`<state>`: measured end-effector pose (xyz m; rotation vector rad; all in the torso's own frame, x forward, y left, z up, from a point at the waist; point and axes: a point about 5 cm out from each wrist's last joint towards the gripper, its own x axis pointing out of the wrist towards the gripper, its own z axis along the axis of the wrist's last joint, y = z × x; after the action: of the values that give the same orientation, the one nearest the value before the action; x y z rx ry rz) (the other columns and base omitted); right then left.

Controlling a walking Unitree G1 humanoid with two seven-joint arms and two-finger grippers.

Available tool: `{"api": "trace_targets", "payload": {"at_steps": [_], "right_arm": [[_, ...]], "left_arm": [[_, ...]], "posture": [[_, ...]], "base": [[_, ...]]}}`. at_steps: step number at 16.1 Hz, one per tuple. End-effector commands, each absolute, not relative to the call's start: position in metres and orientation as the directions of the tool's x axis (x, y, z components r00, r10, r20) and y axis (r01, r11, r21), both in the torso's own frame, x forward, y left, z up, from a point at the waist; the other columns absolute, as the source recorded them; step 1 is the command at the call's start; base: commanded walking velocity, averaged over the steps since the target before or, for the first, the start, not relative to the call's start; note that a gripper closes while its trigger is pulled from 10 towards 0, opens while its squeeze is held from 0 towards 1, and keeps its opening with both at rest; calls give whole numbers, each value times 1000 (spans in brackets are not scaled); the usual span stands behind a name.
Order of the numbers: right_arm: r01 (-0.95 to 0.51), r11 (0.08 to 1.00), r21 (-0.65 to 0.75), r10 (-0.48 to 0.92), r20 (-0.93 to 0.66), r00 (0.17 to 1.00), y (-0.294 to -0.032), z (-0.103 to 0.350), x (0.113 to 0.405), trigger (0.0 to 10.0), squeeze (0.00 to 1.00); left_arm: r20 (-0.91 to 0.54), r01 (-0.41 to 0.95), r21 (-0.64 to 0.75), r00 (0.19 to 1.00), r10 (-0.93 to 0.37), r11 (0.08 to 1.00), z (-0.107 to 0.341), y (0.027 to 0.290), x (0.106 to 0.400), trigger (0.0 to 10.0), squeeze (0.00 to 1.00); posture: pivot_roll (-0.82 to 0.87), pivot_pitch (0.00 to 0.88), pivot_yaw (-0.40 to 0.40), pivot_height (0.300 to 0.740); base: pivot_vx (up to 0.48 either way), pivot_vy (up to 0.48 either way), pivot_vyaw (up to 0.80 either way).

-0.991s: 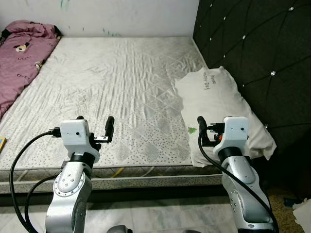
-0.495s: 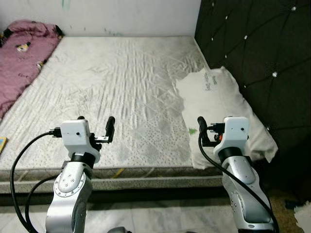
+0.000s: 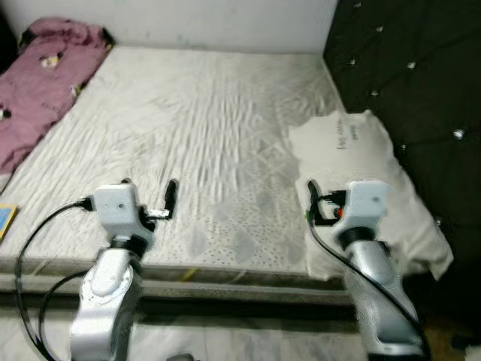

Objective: Clean up the room

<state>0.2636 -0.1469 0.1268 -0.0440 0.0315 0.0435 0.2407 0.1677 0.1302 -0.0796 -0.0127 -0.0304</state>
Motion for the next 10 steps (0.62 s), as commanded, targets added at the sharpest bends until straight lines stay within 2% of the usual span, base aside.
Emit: {"api": "trace_targets", "payload": {"at_steps": [1,6,10], "right_arm": [[-41,997,-59,38,-40,998,-153,125,262,10000,0],[-23,998,-52,20,-48,999,-155,123,263,10000,0],[-19,999,-50,16,-51,999,-156,123,263,10000,0]], "left_arm": [[26,57,-89,998,-55,994,133,162,242,10000,0],[20,61,-102,998,-59,993,132,160,242,10000,0],[-19,32,-126,999,-35,992,127,161,245,10000,0]], "posture": [[13,0,0,740],[13,0,0,740],[16,0,-4,740]], "base": [[334,0,0],[322,0,0],[0,0,0]]}}
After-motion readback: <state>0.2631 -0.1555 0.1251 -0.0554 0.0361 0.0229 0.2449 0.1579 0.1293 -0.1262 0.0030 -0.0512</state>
